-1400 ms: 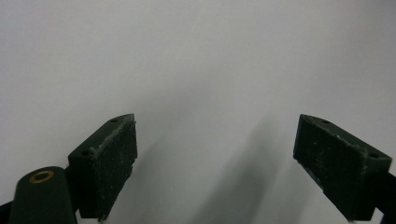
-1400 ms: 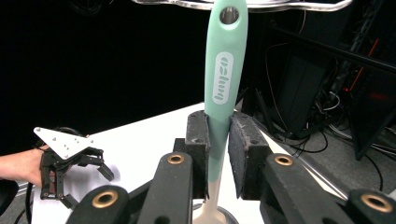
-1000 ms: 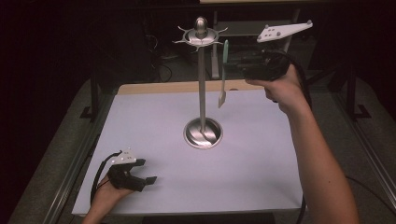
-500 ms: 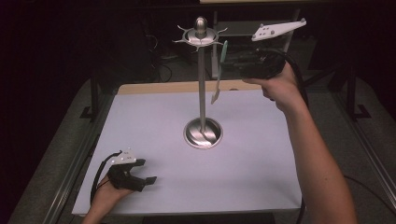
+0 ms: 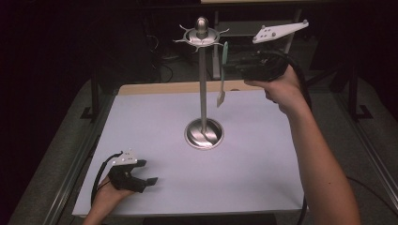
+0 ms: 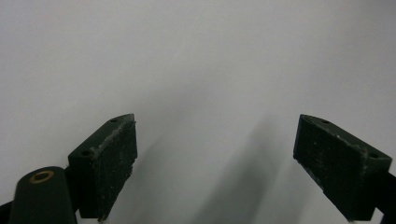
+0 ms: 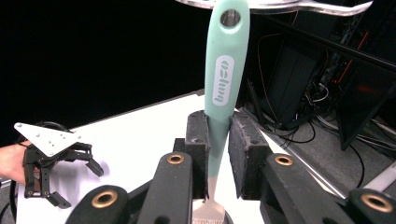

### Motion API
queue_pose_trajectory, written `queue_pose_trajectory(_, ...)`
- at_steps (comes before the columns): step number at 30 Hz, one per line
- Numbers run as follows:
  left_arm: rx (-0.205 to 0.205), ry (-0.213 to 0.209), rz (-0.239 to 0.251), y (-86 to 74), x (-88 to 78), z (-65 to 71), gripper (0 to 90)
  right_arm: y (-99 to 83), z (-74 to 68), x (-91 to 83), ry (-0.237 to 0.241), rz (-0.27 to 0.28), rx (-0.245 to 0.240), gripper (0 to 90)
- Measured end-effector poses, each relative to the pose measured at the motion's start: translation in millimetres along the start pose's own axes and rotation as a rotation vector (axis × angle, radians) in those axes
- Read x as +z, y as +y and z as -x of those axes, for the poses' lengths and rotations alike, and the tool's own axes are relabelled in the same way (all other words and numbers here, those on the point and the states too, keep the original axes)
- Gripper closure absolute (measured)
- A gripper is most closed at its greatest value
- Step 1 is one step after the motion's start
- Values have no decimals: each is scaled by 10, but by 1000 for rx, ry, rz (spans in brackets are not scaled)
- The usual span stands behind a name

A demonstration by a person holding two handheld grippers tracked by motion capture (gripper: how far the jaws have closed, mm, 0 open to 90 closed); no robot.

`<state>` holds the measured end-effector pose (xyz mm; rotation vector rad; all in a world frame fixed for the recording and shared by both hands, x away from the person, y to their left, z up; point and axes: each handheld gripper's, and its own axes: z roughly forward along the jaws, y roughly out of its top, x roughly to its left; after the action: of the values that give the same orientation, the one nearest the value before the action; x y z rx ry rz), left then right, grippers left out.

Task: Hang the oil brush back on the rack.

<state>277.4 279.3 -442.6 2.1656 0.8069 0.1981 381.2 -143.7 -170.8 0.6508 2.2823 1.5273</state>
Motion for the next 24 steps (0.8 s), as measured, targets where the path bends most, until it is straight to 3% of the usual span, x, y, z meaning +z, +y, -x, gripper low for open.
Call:
queue_pose_trajectory(5, 3, 1, 0, -2, 3, -3, 133, 25, -16, -17, -2, -5, 22, 780)
queue_pose_trajectory(14, 6, -1, -6, 2, -5, -3, 133, 95, -52, 41, -37, -52, 18, 781)
queue_pose_trajectory(18, 8, 0, -3, -1, 5, 1, 133, 96, -57, 60, -45, -49, 11, 776)
queue_pose_trajectory(22, 9, 2, -5, 0, 1, 0, 133, 81, -64, 46, -39, -41, 17, 746)
queue_pose_trajectory(24, 7, 0, -5, 0, 8, 4, 133, 67, -70, 32, -28, -35, 21, 672)
